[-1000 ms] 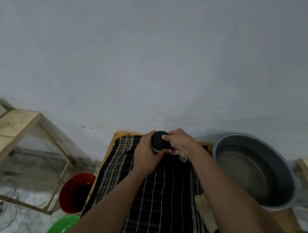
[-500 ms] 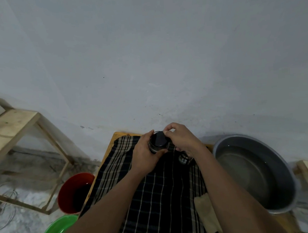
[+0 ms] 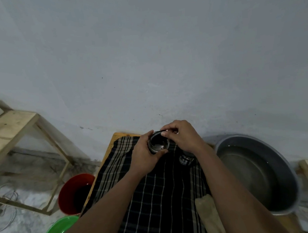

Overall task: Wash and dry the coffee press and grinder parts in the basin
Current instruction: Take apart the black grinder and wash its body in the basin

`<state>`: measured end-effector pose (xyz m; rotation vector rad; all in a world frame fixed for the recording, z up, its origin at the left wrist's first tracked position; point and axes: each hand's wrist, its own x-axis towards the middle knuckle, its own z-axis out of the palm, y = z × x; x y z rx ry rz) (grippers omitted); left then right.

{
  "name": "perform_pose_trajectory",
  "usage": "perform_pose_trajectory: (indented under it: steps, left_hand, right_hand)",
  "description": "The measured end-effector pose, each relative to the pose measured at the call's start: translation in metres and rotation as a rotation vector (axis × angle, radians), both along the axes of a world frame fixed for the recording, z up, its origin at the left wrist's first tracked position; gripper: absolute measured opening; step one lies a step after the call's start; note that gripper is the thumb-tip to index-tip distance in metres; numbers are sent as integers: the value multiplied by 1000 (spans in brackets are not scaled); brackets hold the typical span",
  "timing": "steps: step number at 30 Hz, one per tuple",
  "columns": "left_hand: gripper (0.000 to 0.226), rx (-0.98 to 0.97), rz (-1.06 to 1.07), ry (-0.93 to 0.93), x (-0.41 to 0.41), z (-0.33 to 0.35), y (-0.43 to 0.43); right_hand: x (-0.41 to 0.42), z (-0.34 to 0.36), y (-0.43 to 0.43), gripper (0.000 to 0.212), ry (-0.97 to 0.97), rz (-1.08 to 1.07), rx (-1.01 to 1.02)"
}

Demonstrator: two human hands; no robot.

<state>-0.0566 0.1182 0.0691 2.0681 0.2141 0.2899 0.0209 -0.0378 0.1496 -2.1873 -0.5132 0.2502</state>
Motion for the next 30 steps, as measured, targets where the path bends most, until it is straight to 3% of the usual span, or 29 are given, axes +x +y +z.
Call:
perform_pose_trajectory:
  steps: [6,11,20,24,30]
  left_hand:
    - [75,-1,-11,-20,1,-1,1]
    - [75,-42,7,-32,0,-1,-2]
    - [84,-6,11,-32,1,-6,-1]
    - [84,-15,-26,-3,4,-14,4]
    - [84,-63,-44,50,8,-31,4]
  right_hand:
    - [-3,-14,0,19,106,-130,140]
    - [-5,-20,1,7,102,-209,181]
    - [-11,-25,-13,19,228,-493,378]
    - [-27,-55,-32,25,130,-636,308]
    - [-88,-107,-39,22,64,-659,110]
